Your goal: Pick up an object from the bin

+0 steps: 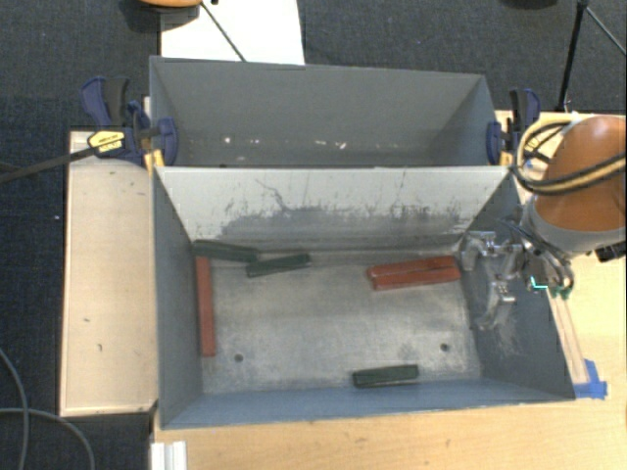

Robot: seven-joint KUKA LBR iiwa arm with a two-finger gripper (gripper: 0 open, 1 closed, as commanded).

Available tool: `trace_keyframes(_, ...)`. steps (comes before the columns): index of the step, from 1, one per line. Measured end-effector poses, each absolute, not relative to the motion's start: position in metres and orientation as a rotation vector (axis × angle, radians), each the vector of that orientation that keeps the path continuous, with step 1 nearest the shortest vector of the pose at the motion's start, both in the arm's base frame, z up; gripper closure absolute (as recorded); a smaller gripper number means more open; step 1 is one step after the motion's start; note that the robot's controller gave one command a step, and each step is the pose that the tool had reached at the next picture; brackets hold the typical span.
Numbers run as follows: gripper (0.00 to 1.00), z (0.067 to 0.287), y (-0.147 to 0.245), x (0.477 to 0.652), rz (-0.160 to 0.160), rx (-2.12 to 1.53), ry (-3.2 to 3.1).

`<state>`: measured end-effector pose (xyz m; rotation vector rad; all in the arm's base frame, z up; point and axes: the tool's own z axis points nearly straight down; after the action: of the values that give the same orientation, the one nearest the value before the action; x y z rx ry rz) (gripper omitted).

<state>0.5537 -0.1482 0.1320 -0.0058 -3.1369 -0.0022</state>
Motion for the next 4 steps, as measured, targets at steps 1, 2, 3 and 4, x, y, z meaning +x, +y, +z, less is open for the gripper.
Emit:
trace_keyframes(1,1.00,0.136,-0.148,0.556,0.001,0.005,-3.145)
trace_keyframes(2,0.00,0.136,-0.148,0.556,0.001,0.005,-3.145)
trace_keyframes(3,0.00,0.136,-0.148,0.556,0.001,0.006,-3.144)
trace_keyframes(4,0.00,0.111,-0.137,0.568,0.004,0.360,-3.127)
